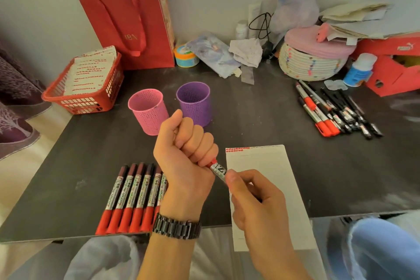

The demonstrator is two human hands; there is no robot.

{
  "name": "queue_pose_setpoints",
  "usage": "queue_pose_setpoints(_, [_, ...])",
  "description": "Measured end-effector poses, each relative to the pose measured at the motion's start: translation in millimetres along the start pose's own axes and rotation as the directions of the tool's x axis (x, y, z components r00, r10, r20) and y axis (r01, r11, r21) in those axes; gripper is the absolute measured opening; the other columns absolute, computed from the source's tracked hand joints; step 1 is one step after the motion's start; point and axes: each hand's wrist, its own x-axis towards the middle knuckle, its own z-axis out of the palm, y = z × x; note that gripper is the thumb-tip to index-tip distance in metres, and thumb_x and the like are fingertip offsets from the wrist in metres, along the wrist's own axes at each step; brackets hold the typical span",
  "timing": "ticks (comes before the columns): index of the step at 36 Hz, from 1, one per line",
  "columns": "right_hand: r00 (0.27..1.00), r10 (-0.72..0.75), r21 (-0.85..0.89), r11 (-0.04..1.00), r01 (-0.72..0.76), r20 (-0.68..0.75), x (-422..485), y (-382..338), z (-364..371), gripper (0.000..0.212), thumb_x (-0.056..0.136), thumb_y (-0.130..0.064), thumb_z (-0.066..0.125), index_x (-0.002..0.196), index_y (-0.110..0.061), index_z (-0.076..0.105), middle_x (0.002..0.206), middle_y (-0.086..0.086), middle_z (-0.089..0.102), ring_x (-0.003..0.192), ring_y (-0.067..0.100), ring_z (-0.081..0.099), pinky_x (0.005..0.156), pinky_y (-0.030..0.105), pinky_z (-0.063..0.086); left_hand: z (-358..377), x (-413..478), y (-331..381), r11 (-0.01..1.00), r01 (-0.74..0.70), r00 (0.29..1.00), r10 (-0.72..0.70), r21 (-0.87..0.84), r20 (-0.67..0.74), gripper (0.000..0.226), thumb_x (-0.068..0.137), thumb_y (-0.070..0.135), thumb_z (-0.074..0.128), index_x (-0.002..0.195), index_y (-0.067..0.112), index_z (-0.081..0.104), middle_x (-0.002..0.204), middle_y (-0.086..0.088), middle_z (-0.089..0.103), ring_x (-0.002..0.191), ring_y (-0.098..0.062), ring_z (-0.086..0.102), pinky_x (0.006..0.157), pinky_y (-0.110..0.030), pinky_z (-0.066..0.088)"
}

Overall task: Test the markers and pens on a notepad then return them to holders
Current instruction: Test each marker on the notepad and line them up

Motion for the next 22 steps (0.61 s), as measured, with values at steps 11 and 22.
queue_pose_setpoints(11, [0.975, -0.075, -0.242, 0.962, 0.126, 0.21, 21.1, -3.0, -22.7, 0.016, 0.088, -0.042, 0.067, 0.078, -0.031, 0.072, 0.057, -0.007, 0.058, 0.052, 0.003, 0.052, 0.051, 0.011, 0.039, -39.8, -16.2, -2.5, 0.763, -0.098, 0.994, 0.111, 0.638, 0.02, 0.024, 0.092, 0.022, 0.051, 0.071, 0.016, 0.061, 0.065, -0.004, 0.057, 0.058, -0.015, 0.055, 0.059, -0.026, 0.048])
queue_pose_setpoints(22, [0.973, -0.105, -0.163, 0.977, 0.139, 0.204, 48.8, 3.5, -7.7, 0.036, 0.072, -0.039, 0.071, 0.099, -0.016, 0.062, 0.077, -0.001, 0.075, 0.067, 0.017, 0.073, 0.056, 0.022, 0.057, -94.9, -79.1, 34.0, 0.353, -0.025, 1.0, 0.001, 0.935, 0.027, 0.027, 0.089, 0.03, 0.061, 0.112, 0.041, 0.067, 0.092, 0.001, 0.074, 0.081, -0.03, 0.064, 0.065, -0.041, 0.051])
